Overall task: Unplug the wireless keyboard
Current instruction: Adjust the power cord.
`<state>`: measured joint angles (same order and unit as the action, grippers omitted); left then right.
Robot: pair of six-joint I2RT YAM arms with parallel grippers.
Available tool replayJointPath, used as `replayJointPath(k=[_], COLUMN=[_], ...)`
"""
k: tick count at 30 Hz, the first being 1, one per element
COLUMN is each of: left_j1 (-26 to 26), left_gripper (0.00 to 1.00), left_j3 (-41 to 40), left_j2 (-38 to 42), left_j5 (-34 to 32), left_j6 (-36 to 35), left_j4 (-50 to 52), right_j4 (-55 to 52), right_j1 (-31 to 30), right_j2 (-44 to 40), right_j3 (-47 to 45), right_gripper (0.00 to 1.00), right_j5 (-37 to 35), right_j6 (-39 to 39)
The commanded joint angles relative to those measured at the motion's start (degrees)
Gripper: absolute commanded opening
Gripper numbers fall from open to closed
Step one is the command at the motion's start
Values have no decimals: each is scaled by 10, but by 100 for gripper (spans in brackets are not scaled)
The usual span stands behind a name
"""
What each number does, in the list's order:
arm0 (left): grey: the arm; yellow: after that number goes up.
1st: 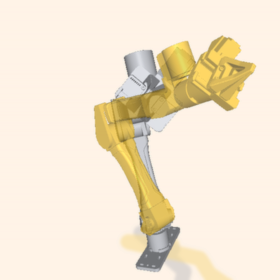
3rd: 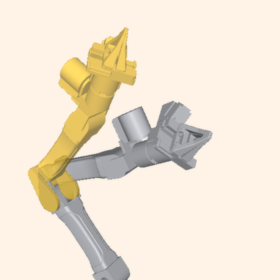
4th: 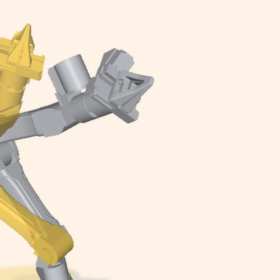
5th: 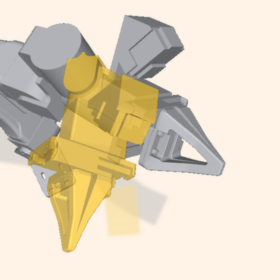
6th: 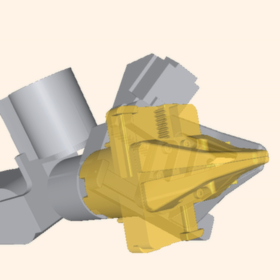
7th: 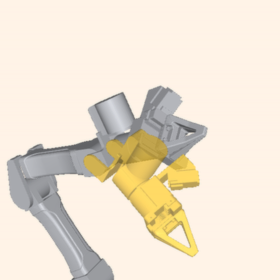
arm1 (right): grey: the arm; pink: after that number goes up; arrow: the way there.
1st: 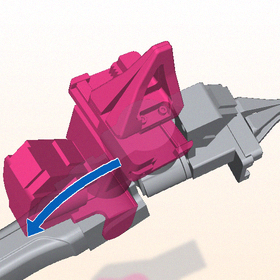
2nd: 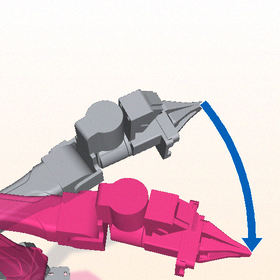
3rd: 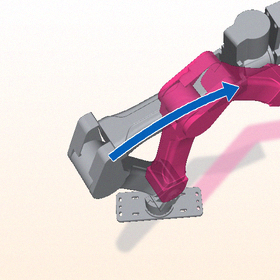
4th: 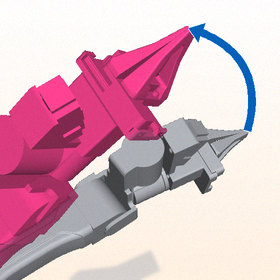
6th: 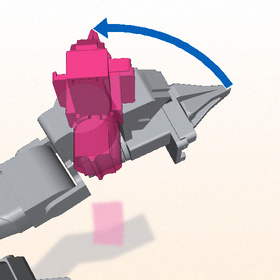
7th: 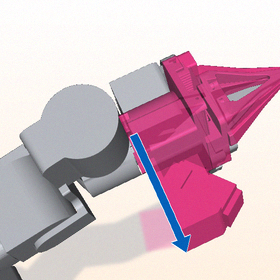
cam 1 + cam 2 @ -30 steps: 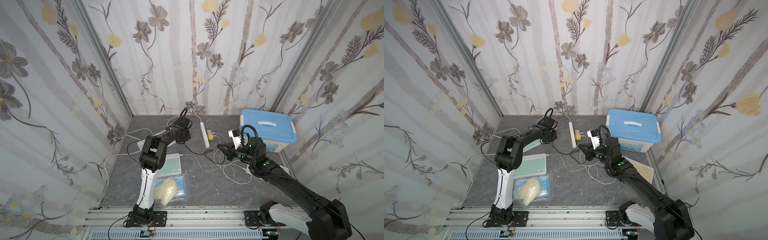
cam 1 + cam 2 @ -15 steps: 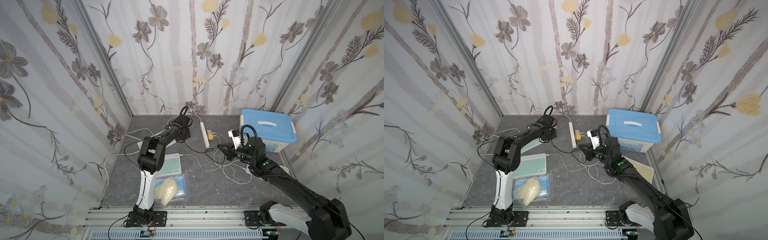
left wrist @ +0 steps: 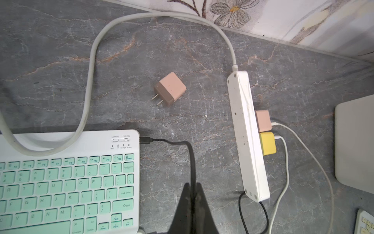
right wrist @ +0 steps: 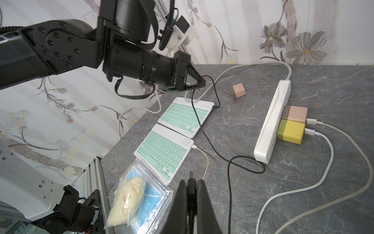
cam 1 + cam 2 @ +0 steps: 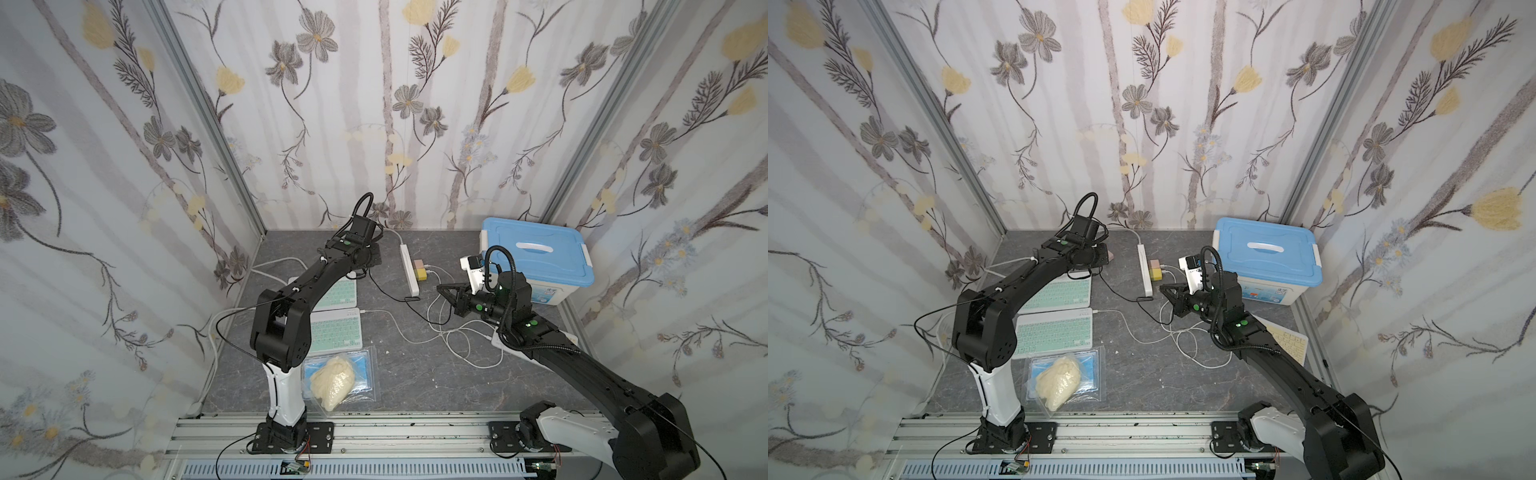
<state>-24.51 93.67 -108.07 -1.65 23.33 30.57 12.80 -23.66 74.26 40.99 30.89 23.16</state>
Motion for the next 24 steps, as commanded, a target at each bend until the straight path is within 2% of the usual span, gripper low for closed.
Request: replayJointPath(k=[1,10,16,20,24], left_j1=[-4,-4,-5,-11,-20], left_gripper=[0,0,0,0,0], left_j3=[-17,-51,-58,-71,-94], left_j2=[36,114,147,162,177], left_j5=[6,21,30,37,44], left_j6=[-15,-16,-18,-17,-14], left_j4=[-3,-8,-6,-8,-13], right_j4=[38,55,-4,-41,-45], right_j1=[0,-2,-13,-34,-42], right_j2=[9,56,116,152,168], right_j3=[2,-10,-6,8,28], right_gripper=[1,1,10,23,48], right_j5=[15,51,18,-1,-12], right_j6=[41,75,35,2,-2])
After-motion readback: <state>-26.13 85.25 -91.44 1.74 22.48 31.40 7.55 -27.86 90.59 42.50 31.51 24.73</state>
